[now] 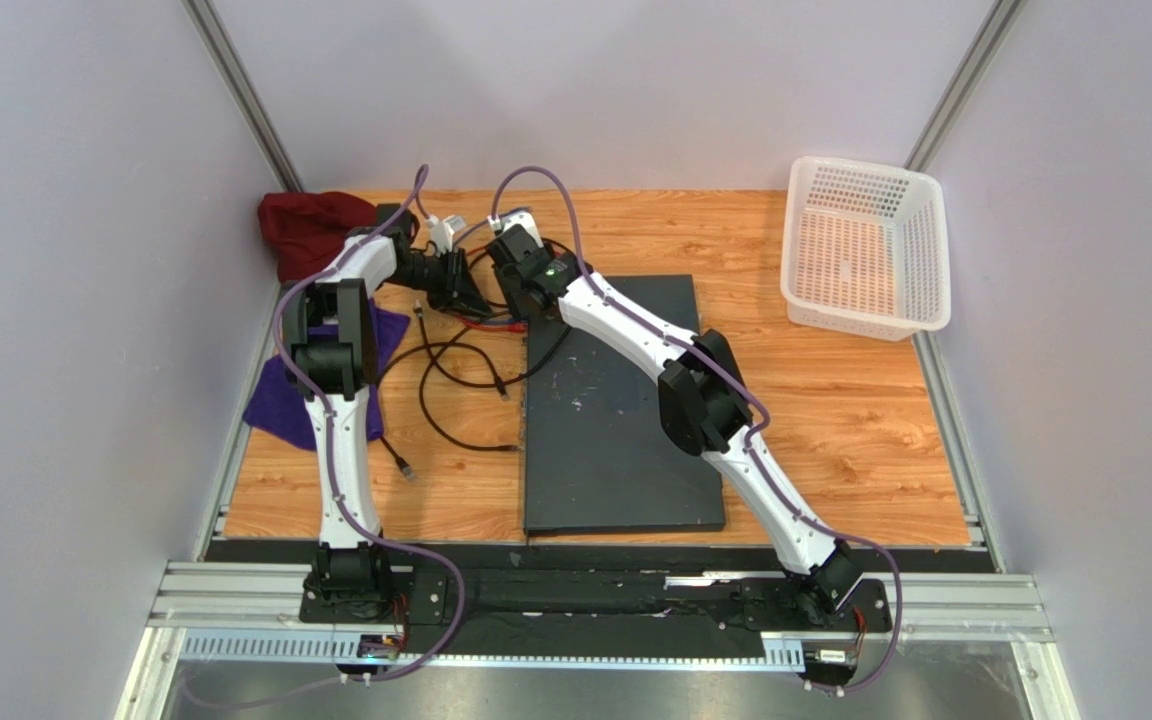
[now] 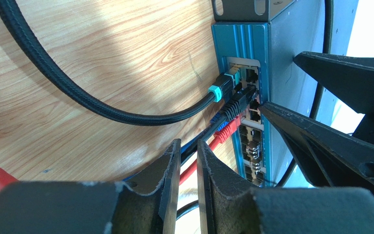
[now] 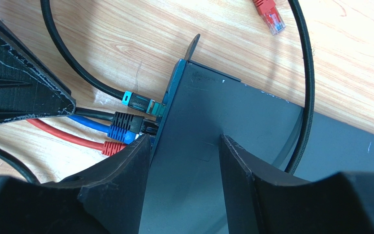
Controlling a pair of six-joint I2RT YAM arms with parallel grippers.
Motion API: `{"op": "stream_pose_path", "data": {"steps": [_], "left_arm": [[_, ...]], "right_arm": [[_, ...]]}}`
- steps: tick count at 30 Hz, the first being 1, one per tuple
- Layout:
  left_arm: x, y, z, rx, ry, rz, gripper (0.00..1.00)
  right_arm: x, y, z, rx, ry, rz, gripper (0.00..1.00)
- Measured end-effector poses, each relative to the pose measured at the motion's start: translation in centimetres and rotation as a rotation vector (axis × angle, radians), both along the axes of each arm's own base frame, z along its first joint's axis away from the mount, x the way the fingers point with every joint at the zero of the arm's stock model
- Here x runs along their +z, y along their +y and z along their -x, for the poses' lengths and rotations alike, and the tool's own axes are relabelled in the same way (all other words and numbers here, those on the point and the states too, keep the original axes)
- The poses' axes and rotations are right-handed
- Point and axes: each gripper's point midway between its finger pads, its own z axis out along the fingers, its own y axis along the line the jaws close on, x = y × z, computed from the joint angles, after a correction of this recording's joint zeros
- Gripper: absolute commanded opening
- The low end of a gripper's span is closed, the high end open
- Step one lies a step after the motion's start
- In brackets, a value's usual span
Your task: Pull the plug from the switch port
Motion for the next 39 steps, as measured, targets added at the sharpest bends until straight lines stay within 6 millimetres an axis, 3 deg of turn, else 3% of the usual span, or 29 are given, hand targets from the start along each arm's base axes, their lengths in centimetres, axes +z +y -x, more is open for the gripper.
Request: {"op": "stream_pose_path", "data": {"steps": [17,26,31,39], "left_arm": [[0.4,-0.3,0.2,0.006,0.019,0.028,0.38],[0.3,-0.4,0.5,0.006,0.036,0.038,0.4],[0.2,-0.5,0.6,0.01,0.045,0.044,0.4],[0.3,-0.5,1.1,0.016,0.055,0.049,0.4]], "right_arm": [[-0.4,0.3,-0.2,0.042,-0.067,0.121,0.55],[-0.6,0.3,-0.1,0.094,-0.083,0.192,0.58],[-0.5,0.3,0.0,0.095,-0.051,0.137,0.64],[0.0,0.0,-0.3,0.077,0.012,0.019,0.57]]}}
